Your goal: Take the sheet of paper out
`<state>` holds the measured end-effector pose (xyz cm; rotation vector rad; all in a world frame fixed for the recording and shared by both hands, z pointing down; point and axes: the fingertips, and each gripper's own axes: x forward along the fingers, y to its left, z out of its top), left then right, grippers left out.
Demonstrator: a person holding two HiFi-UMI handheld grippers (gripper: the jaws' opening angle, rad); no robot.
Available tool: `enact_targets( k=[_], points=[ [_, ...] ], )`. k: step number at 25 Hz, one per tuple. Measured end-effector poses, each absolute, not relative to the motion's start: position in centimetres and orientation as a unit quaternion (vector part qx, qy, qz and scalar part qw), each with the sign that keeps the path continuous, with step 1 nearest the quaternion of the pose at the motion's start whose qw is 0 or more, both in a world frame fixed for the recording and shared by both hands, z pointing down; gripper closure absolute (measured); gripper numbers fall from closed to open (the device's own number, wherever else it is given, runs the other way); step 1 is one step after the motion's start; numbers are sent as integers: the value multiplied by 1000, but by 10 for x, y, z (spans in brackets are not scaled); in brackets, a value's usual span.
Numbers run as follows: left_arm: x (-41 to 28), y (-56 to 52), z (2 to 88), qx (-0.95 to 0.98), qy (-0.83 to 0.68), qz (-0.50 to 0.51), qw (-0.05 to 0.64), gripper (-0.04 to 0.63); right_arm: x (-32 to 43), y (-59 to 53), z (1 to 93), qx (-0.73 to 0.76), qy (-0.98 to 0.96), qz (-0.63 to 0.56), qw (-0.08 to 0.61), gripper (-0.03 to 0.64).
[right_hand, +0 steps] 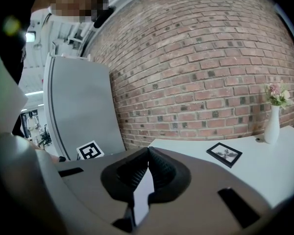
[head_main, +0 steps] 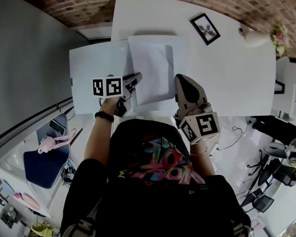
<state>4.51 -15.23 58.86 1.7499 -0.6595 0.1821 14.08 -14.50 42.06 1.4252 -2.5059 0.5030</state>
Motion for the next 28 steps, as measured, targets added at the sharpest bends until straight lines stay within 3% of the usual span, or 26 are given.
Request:
enact_targets(
  k=[19,28],
  points=[
    [0,-122,527,803,-336,127,476,573,134,-149,377,467,-872,117,84,598],
    [-18,-130,434,828,-332,-20,451,574,128,-156,362,456,-881,97,80,598]
  ],
)
